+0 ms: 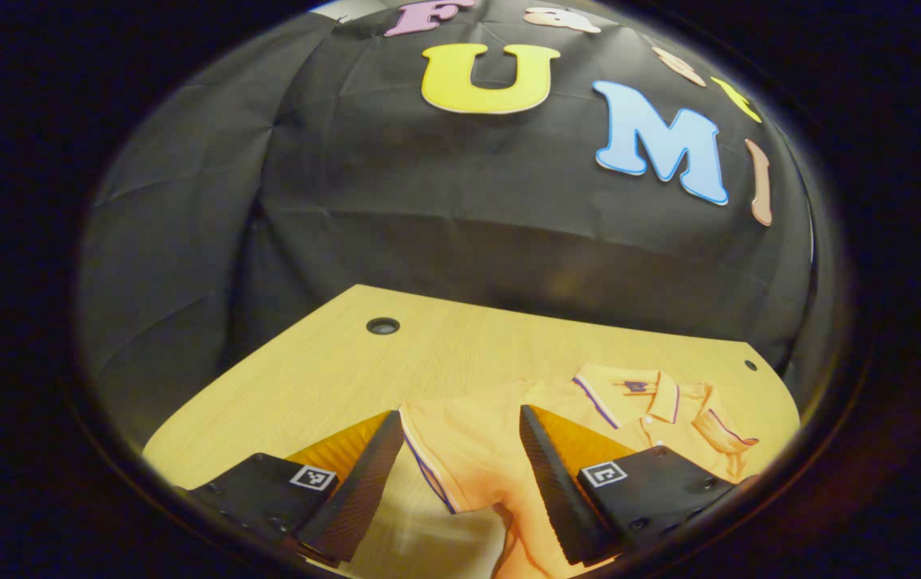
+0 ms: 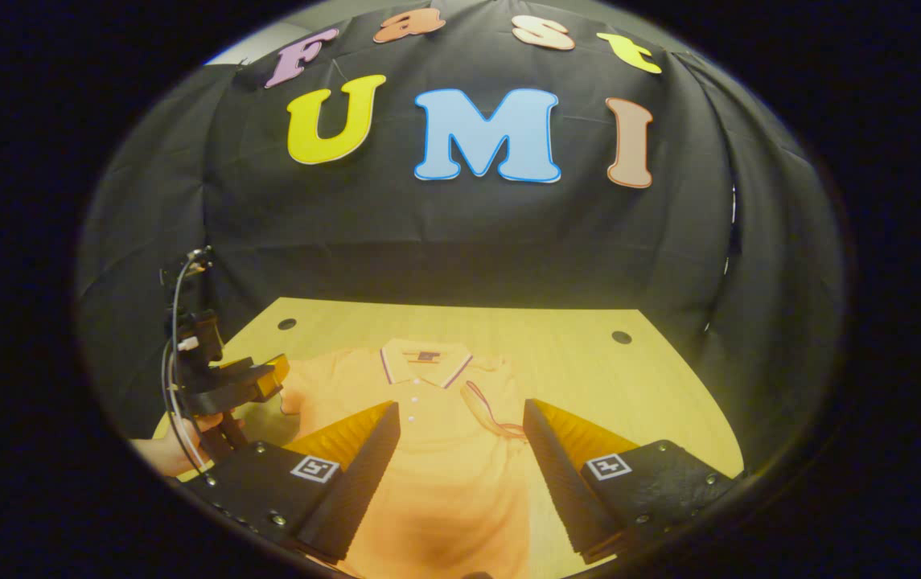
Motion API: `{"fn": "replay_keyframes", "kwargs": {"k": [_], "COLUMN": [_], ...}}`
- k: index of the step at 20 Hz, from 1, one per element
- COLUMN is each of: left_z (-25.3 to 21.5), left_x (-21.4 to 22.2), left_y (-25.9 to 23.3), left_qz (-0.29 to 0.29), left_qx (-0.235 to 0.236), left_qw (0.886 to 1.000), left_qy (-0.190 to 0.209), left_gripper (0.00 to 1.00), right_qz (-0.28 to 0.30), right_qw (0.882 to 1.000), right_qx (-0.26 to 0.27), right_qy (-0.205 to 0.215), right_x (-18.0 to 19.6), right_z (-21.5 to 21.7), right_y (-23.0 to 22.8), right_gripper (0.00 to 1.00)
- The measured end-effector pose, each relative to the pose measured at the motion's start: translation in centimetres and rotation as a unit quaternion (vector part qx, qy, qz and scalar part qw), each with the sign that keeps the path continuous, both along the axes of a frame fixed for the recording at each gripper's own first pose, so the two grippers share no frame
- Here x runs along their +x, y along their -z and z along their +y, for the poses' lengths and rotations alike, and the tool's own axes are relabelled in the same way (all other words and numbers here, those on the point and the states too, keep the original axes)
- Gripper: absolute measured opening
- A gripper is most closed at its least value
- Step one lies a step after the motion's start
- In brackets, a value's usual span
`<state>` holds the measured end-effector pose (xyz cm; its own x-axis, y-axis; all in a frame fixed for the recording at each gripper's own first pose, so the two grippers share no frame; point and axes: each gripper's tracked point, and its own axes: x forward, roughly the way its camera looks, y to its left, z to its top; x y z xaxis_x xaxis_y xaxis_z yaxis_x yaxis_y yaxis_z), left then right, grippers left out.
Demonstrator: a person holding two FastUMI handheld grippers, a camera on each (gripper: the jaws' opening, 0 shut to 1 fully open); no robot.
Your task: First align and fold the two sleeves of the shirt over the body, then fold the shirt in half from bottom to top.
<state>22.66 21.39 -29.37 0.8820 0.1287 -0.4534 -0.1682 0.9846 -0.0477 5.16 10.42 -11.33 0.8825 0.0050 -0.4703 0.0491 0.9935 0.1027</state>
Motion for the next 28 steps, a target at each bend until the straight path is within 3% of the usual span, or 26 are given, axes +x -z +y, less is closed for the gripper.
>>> {"fn": "replay_keyframes", "kwargs": {"k": [5, 10, 17, 19, 21, 22, 26, 27, 28], "left_z": [1.5, 1.7, 1.8, 1.3, 0.8, 0.6, 0.9, 1.1, 1.1], "left_x": [2.0, 3.3, 3.6, 3.5, 3.7, 3.7, 4.0, 3.9, 4.0], "left_y": [3.8, 6.3, 7.6, 8.1, 8.2, 8.3, 8.2, 8.4, 8.4], "left_qz": [0.025, 0.052, 0.074, 0.090, 0.100, 0.105, 0.094, 0.096, 0.099], "left_qx": [0.014, 0.032, 0.003, 0.019, 0.030, 0.036, 0.037, 0.046, 0.052], "left_qw": [1.000, 0.998, 0.997, 0.996, 0.994, 0.994, 0.995, 0.994, 0.994], "left_qy": [-0.009, 0.011, -0.011, -0.003, 0.007, 0.008, 0.000, 0.001, 0.005], "left_gripper": [0.93, 0.93, 0.94, 0.87, 0.86, 0.82, 0.34, 0.24, 0.20], "right_qz": [0.020, 0.031, 0.048, 0.054, 0.058, 0.059, 0.055, 0.055, 0.056], "right_qw": [1.000, 0.999, 0.998, 0.998, 0.997, 0.997, 0.997, 0.997, 0.997], "right_qx": [0.016, 0.021, 0.034, 0.044, 0.053, 0.055, 0.057, 0.057, 0.057], "right_qy": [-0.009, -0.004, -0.002, -0.003, -0.003, -0.003, 0.004, 0.007, 0.009], "right_x": [-1.7, -2.5, -2.7, -3.0, -3.0, -3.0, -3.0, -3.0, -3.2], "right_z": [1.5, 1.5, 1.3, 1.4, 1.5, 1.4, 0.5, 0.2, -0.1], "right_y": [0.7, 1.2, 2.3, 2.6, 2.9, 2.9, 2.8, 2.9, 3.0], "right_gripper": [0.95, 0.96, 0.96, 0.96, 0.96, 0.96, 0.96, 0.96, 0.96]}}
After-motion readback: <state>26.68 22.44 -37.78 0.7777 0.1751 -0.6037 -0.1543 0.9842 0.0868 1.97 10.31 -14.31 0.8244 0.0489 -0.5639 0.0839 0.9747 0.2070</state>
